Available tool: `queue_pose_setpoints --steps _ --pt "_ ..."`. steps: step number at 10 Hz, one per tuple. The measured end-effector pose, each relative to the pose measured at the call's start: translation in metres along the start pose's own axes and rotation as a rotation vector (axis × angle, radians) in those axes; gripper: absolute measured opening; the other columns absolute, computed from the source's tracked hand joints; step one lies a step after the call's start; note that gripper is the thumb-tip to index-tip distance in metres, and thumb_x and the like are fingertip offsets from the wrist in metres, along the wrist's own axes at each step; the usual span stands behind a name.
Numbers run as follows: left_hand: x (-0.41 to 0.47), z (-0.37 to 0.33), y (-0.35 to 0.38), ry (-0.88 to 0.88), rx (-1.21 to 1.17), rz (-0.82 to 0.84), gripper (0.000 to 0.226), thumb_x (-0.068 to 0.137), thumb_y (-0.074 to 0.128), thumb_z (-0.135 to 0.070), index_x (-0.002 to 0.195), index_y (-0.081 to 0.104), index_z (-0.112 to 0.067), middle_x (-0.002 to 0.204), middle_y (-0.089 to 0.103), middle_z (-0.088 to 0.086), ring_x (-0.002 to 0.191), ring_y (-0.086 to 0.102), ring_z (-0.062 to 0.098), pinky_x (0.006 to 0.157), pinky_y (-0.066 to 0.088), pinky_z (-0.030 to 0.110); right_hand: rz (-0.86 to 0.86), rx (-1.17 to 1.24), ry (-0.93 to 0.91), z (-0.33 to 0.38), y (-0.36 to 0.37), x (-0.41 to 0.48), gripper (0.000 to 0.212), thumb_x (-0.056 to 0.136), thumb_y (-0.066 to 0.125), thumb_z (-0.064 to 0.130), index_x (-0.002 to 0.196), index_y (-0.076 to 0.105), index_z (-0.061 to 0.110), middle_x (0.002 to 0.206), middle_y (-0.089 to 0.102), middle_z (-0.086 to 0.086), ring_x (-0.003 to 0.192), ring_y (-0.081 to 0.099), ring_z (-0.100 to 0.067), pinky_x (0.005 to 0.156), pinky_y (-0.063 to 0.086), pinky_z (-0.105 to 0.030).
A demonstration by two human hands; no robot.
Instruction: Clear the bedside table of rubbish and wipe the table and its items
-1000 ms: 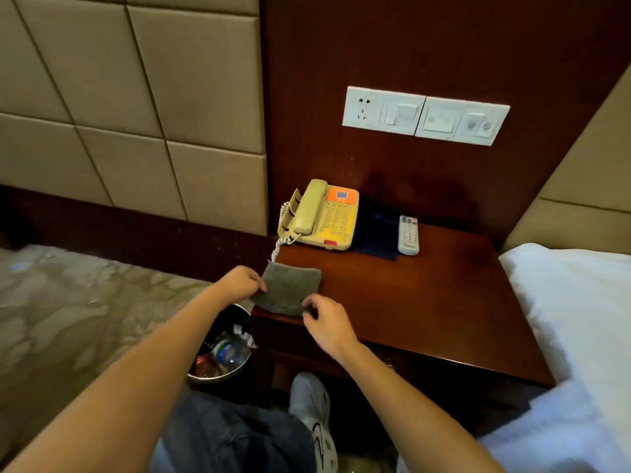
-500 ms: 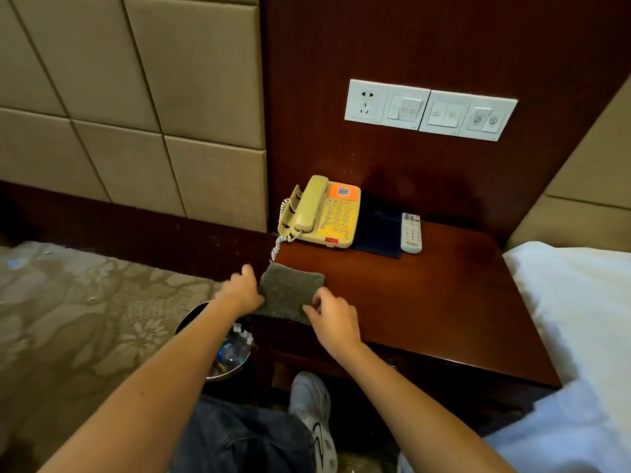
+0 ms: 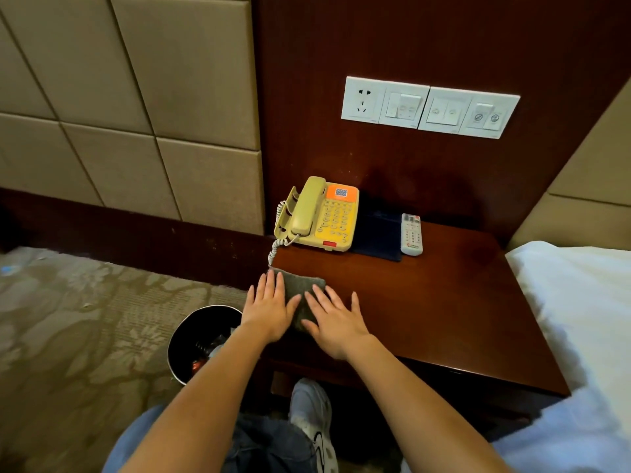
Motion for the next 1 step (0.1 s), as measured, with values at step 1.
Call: queue_pose_setpoints --steps 1 --pt "-0.0035 -0.0257 -0.0414 0.067 -0.011 -0.068 0.070 0.099 0.017 -0.051 0.151 -0.008 -0.012 0.159 -0.010 0.007 0.146 -0.011 0.021 0.118 -0.003 0.041 -0.121 0.033 0.045 -0.0089 -0.0397 -0.0088 0.059 0.101 0.023 0.048 0.152 0.010 0.022 0.161 -0.004 0.003 0.147 -0.008 -0.018 0.113 -0.004 -0.058"
Point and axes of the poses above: each hand's wrist, its own x-axis towards the middle knuckle, its own y-axis out of the palm, z = x × y, the point moved 10 cm from there along x, towards the middle knuckle
